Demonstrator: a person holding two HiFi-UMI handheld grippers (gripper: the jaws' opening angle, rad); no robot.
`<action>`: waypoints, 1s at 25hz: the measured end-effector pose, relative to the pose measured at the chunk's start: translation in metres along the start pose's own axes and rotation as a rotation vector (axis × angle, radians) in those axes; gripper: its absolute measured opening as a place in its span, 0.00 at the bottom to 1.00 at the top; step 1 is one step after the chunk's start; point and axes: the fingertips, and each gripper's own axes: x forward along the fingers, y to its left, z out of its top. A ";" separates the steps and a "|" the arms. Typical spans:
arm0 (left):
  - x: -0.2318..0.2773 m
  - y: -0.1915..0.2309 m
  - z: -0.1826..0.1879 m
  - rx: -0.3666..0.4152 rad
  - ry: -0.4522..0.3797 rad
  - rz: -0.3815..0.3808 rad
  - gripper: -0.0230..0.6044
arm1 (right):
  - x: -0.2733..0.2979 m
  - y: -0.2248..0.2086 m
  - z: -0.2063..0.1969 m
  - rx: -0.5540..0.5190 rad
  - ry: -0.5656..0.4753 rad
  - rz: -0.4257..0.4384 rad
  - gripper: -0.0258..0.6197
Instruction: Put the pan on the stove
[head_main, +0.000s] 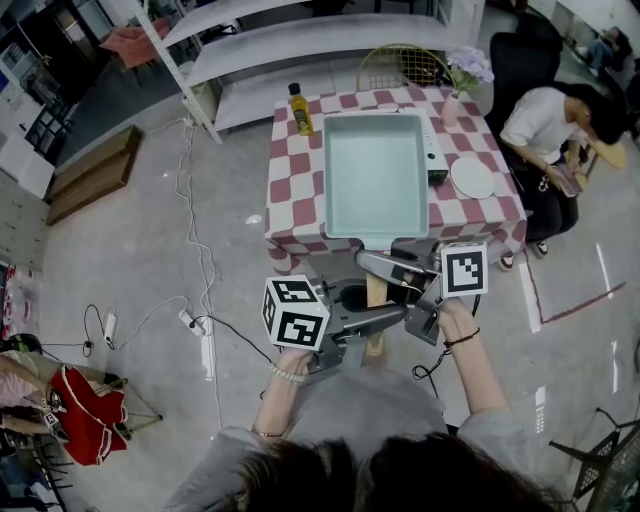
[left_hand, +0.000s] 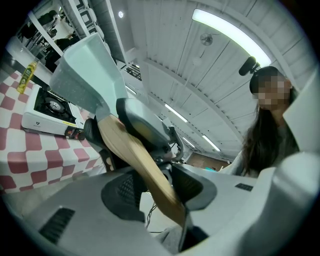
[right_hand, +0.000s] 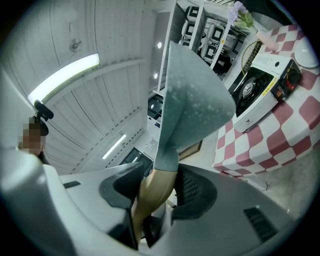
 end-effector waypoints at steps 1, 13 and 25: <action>0.001 0.005 0.003 -0.002 0.003 -0.002 0.31 | 0.001 -0.004 0.005 0.003 -0.004 -0.001 0.33; 0.011 0.057 0.042 -0.019 0.055 -0.044 0.31 | 0.007 -0.045 0.061 0.016 -0.039 -0.029 0.33; 0.015 0.103 0.074 -0.046 0.090 -0.079 0.31 | 0.016 -0.082 0.108 0.039 -0.076 -0.050 0.33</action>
